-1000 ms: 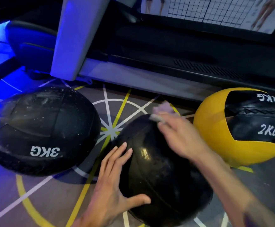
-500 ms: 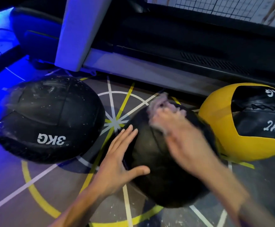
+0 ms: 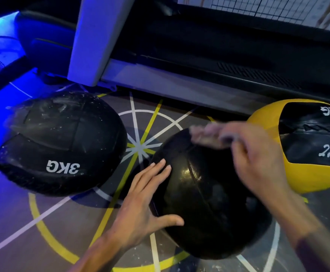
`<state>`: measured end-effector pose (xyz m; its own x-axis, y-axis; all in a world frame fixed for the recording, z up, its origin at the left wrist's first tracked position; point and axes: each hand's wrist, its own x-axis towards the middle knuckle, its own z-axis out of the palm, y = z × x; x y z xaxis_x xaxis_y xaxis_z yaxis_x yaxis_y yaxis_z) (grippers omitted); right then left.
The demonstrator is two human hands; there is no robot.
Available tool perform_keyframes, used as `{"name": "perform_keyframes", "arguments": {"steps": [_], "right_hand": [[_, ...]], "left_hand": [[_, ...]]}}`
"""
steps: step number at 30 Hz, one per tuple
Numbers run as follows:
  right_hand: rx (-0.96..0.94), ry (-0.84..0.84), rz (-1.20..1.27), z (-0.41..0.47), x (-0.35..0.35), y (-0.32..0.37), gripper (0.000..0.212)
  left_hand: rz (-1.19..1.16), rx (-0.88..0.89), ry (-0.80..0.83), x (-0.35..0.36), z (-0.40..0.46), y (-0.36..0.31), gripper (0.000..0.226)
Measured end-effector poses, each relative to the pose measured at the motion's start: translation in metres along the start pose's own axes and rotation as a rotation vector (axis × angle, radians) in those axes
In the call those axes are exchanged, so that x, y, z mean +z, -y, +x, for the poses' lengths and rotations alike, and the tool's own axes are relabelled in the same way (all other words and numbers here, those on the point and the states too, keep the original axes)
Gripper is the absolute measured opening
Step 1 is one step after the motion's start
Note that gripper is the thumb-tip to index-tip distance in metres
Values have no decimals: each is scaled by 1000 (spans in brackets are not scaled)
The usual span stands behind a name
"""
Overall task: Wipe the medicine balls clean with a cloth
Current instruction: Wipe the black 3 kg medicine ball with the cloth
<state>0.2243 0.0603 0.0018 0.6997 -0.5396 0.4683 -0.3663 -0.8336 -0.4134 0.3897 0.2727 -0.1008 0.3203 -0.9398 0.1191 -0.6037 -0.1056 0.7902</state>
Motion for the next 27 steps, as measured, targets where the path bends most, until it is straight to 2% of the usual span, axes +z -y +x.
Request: {"name": "perform_keyframes", "arguments": {"steps": [2, 3, 4, 6, 7, 9, 11, 13, 15, 17, 18, 20, 21, 23, 24, 26, 27], "right_hand": [[259, 8, -7, 26, 11, -17, 33], [356, 92, -33, 32, 23, -18, 33], [367, 197, -57, 33, 36, -12, 33], [111, 366, -34, 24, 52, 17, 33], [-18, 441, 56, 18, 50, 34, 32], [-106, 603, 234, 4, 32, 57, 25], [-81, 598, 319, -14, 15, 57, 26], [62, 368, 410, -31, 4, 45, 31], [305, 69, 445, -49, -4, 20, 35], [639, -157, 500, -68, -4, -12, 35], [791, -187, 484, -77, -4, -23, 34], [1043, -42, 413, -102, 8, -49, 31], [1172, 96, 404, -113, 16, -56, 35], [1410, 329, 476, -131, 36, -67, 72], [1491, 378, 560, -135, 45, -70, 87], [1539, 374, 772, -130, 59, -69, 90], [1552, 329, 854, -122, 63, -65, 85]], "left_hand": [[37, 19, -11, 1, -3, -2, 106], [46, 27, -13, 2, -3, -2, 106], [51, 36, -14, 2, -3, -2, 106], [58, 48, -15, 1, -2, 1, 106], [48, 35, -22, 0, -3, 5, 106], [1, -31, -10, -7, -4, 15, 103], [-49, -60, 0, -17, -4, 27, 102], [-100, -87, 13, -29, -1, 41, 102], [-130, -137, 66, -49, 6, 53, 101], [-4, -128, 119, -74, 11, 62, 102], [113, -117, 148, -85, 15, 62, 104], [196, -137, 154, -101, 29, 54, 96], [131, -179, 116, -106, 39, 45, 80], [-58, -284, -47, -108, 65, 32, 34], [-129, -354, -89, -107, 80, 30, 23], [-278, -476, -41, -99, 102, 21, 66], [-307, -514, -8, -94, 109, 23, 75]]}}
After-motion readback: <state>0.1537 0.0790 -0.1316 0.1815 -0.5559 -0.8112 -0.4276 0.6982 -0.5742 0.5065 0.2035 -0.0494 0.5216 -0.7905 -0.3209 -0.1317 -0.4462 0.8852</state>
